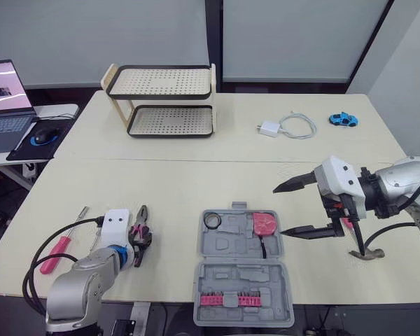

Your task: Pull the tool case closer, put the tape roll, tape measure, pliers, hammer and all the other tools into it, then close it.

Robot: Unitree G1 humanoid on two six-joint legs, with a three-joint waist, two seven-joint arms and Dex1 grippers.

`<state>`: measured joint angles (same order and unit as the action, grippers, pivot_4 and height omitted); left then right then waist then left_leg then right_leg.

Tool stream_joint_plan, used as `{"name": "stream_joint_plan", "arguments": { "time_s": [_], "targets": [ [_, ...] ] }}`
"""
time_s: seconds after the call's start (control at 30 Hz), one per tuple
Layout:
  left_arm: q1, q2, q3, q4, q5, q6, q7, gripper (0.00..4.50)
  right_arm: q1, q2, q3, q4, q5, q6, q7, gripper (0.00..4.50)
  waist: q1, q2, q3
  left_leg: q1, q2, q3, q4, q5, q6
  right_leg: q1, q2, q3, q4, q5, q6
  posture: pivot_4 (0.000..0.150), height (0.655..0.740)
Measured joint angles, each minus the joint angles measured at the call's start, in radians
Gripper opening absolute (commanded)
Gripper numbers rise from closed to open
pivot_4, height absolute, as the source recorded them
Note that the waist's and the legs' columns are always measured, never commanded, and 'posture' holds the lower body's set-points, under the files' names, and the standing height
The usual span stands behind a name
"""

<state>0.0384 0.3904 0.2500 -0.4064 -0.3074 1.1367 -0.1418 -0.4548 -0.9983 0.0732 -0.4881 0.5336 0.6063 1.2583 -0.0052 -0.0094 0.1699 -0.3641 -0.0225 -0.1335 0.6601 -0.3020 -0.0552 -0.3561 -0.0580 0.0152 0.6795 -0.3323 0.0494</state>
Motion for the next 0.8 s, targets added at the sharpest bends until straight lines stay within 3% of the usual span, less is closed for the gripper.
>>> {"name": "stream_joint_plan", "arguments": {
  "time_s": [0.47,0.63,0.8],
  "targets": [
    [0.045,0.18,-0.054,0.109,0.028,-0.236,-0.186,2.53,0.066,-0.024,-0.056,-0.057,0.006,0.018,-0.036,4.5,-0.001,0.001,0.0,-0.001,0.0,0.0,0.0,0.0,0.0,-0.001,0.0,0.001,0.0,0.0,0.0,0.15,0.74],
    [0.054,0.302,-0.089,0.11,0.044,-0.416,-0.344,2.53,0.092,-0.026,-0.07,-0.067,0.009,0.02,-0.046,4.5,0.002,-0.001,0.001,-0.002,0.0,0.0,-0.001,0.0,0.0,-0.002,-0.003,0.001,-0.001,0.0,0.0,0.15,0.74],
    [0.024,0.466,-0.107,0.112,0.041,-0.642,-0.61,2.53,0.121,-0.041,-0.108,-0.086,0.031,0.035,-0.067,4.5,0.002,0.0,0.003,-0.003,0.0,0.0,-0.002,0.0,0.0,-0.002,-0.003,0.0,-0.003,0.0,0.0,0.15,0.74]
  ]
}}
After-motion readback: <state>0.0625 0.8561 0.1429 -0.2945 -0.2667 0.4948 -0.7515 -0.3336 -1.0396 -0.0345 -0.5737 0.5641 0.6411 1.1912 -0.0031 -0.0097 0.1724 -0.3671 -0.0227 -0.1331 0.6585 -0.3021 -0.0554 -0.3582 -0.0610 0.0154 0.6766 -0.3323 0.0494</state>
